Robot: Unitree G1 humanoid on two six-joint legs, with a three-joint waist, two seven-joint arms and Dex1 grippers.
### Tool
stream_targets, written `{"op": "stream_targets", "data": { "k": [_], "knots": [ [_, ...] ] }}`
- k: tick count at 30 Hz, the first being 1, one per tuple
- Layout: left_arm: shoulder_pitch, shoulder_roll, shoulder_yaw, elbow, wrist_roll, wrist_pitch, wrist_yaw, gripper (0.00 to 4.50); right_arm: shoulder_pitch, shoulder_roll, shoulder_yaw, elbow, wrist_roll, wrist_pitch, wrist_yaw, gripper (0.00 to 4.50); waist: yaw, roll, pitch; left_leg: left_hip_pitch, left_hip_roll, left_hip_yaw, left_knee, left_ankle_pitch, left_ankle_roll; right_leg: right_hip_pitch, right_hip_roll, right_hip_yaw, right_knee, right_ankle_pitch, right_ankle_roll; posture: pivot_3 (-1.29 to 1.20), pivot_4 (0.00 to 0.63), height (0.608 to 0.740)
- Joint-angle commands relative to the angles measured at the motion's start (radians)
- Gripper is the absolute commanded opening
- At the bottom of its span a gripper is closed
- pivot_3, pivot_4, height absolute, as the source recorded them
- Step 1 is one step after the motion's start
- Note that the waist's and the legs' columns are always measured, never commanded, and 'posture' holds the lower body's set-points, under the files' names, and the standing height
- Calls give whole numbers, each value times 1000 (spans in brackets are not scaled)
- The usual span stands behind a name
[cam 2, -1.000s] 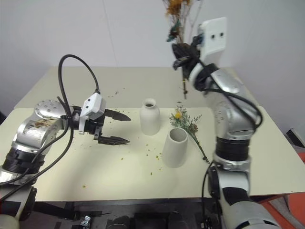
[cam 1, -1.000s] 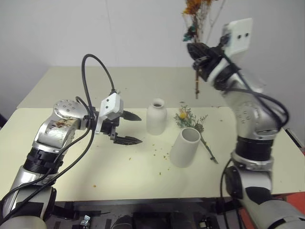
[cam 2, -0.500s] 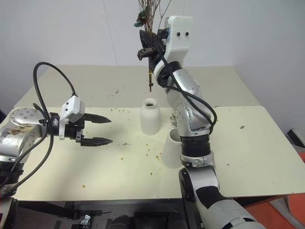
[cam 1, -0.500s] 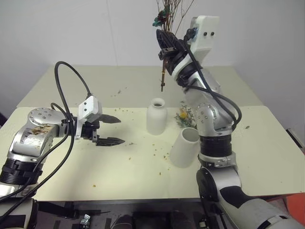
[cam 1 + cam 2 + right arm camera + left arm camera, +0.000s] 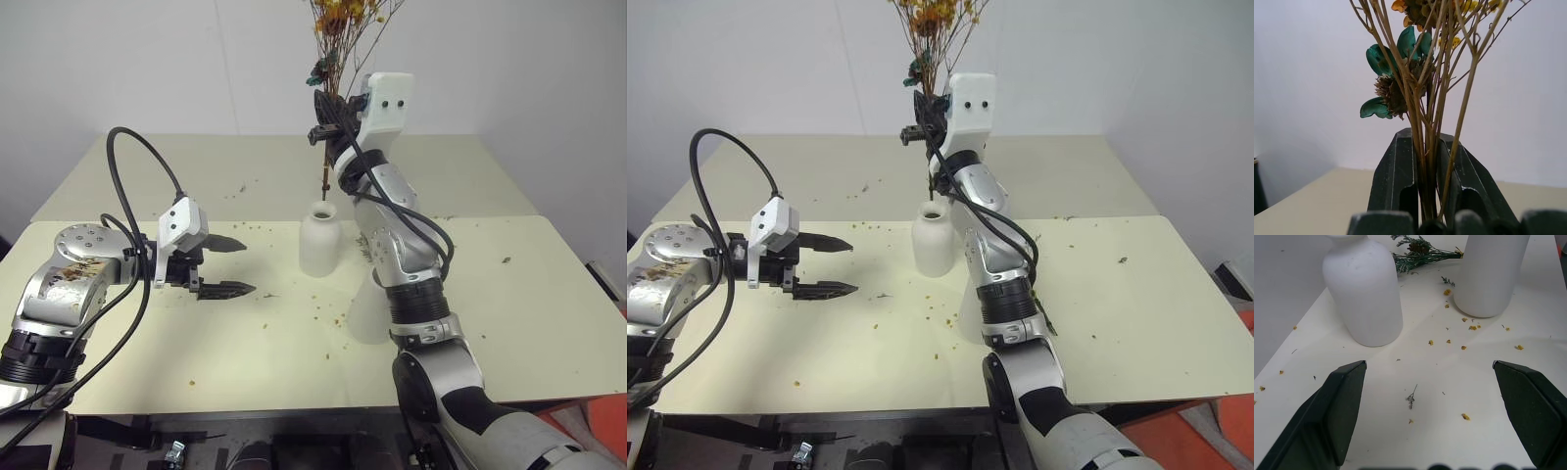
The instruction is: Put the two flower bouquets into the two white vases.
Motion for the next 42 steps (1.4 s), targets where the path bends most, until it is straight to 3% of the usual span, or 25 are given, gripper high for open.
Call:
{"op": "stream_targets", "data": {
  "k": [1,28,32,40,42],
  "knots": [
    [-14,15,26,-21,-11,-9,6,4500,13,5,18,-22,-22,-34,-13,777,-3,0,0,0,0,0,0,0,0,0,0,0,0,0,0,0,150,740],
    [-16,20,14,1,16,-43,11,4500,67,57,76,-82,-58,-12,-76,777,-16,0,0,0,0,0,0,0,0,0,0,0,0,0,0,0,150,740],
    [-18,19,11,6,18,-52,9,4500,80,62,84,-88,-56,-14,-84,1621,-16,0,0,0,0,0,0,0,0,0,0,0,0,0,0,0,150,740],
    [-20,14,9,19,27,-78,8,4500,89,61,102,-83,-67,-27,-92,4481,-16,0,0,0,0,0,0,0,0,0,0,0,0,0,0,0,150,740],
    [-21,14,8,21,29,-82,8,4500,89,59,102,-87,-65,-27,-90,4481,-16,0,0,0,0,0,0,0,0,0,0,0,0,0,0,0,150,740]
  ]
}}
